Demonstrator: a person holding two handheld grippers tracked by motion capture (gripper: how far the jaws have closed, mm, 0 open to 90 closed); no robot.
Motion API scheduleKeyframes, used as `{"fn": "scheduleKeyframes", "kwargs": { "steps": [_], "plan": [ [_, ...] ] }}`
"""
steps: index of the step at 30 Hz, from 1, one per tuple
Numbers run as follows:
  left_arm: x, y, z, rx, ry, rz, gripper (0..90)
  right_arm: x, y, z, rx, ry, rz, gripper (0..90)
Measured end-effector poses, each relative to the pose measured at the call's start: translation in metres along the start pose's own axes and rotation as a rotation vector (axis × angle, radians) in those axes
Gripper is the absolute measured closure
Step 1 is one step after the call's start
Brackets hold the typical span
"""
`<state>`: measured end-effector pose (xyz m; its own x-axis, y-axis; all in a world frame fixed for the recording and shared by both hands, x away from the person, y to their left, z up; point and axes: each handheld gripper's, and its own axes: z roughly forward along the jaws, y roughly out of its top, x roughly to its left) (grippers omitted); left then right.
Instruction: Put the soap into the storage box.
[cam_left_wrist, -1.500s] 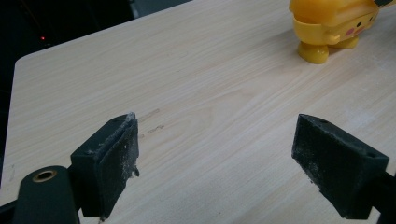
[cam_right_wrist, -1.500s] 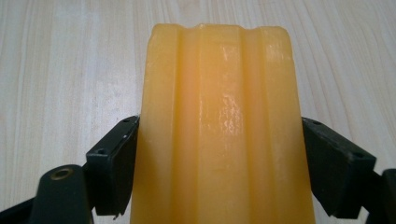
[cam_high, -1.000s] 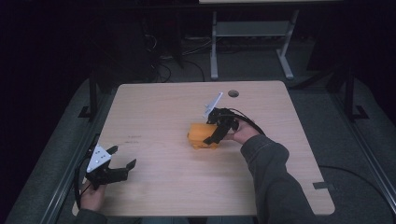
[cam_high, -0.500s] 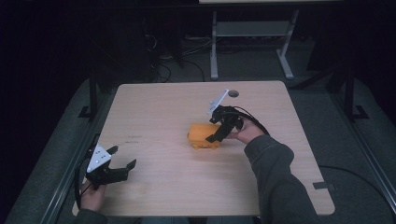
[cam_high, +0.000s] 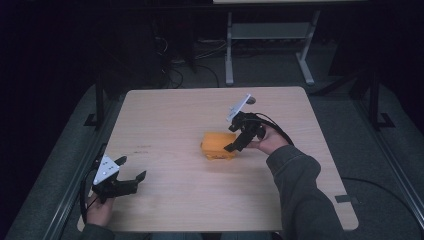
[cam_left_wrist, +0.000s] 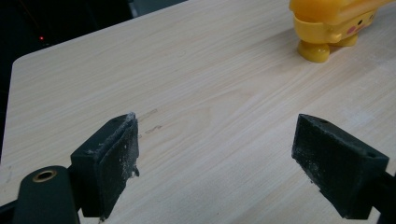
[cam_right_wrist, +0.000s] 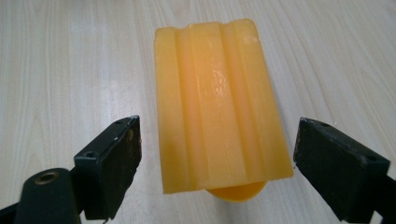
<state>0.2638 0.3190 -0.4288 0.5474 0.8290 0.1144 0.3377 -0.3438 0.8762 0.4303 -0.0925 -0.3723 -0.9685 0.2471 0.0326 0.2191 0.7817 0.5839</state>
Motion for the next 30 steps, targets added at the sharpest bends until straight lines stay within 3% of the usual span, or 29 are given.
{"fn": "scheduleKeyframes", "kwargs": {
  "steps": [30],
  "plan": [
    [-0.001, 0.000, 0.000, 0.006, -0.002, 0.004, 14.2, 0.004, -0.025, -0.024, -0.022, -0.038, 0.051, 14.8]
  ]
}}
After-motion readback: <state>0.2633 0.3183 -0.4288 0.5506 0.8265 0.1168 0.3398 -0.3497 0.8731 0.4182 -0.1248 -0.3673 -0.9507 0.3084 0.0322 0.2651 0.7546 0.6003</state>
